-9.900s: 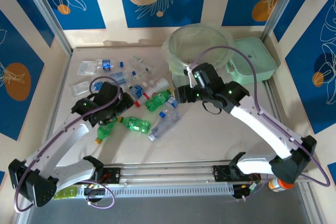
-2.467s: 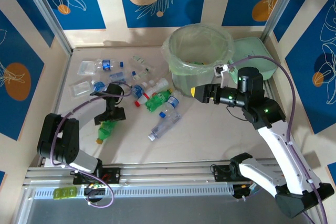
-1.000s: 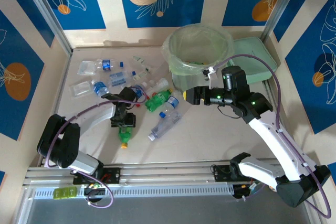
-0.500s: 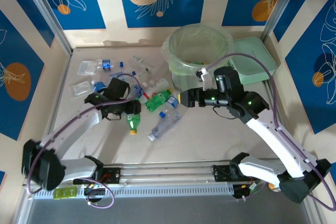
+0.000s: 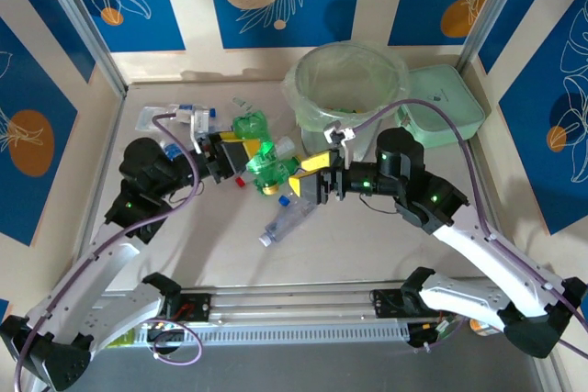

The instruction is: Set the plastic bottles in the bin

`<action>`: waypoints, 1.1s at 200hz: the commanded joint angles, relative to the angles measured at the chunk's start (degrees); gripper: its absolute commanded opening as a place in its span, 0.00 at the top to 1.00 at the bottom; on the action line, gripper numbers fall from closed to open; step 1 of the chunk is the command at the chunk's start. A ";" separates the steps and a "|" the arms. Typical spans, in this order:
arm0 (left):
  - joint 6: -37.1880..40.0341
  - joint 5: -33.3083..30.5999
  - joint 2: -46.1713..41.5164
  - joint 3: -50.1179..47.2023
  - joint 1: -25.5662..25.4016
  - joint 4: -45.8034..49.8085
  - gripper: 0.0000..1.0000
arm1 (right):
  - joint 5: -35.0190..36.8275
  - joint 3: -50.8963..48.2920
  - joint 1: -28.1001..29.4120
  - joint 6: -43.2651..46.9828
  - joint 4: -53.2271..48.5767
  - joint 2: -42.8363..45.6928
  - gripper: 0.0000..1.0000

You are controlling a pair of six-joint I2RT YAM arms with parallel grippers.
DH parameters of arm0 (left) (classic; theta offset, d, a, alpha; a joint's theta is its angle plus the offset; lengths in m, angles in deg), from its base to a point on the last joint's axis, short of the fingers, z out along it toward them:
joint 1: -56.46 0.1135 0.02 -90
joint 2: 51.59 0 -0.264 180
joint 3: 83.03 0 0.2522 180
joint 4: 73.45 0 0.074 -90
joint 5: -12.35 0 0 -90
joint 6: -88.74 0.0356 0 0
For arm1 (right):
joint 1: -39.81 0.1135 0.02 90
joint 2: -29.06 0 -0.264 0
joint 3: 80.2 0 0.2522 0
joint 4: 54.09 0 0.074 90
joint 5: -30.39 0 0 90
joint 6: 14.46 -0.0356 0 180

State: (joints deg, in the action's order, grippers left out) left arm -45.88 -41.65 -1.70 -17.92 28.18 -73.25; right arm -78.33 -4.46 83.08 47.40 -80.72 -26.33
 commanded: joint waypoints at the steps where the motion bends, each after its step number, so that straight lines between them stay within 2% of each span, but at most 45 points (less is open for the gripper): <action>1: -8.60 5.80 -1.59 -2.02 -0.12 -15.27 0.50 | -9.30 0.74 0.98 -1.47 9.31 -0.94 0.10; 51: -16.70 6.00 -2.69 -6.72 -0.20 -27.60 0.50 | -10.70 4.60 2.43 -5.17 11.53 -6.36 0.08; 92: -15.54 5.56 -4.18 -8.65 -0.24 -25.52 0.50 | -13.78 9.16 3.92 -6.11 12.27 -11.37 0.09; 161: -13.42 6.09 -4.11 -8.20 -0.38 -22.62 0.49 | -15.41 12.80 4.87 -8.05 10.34 -16.51 0.28; 180: -12.58 6.09 -3.62 -8.05 -0.64 -21.85 0.49 | -15.56 13.06 5.25 -8.24 9.85 -16.89 0.30; 220: -11.19 6.18 -2.39 -7.58 -0.82 -20.23 0.46 | -14.50 12.45 5.12 -7.68 8.57 -16.06 0.41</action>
State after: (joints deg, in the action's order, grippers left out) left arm -59.32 -36.71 -4.61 -26.26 27.79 -93.95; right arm -92.58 6.64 87.86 39.48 -71.12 -43.27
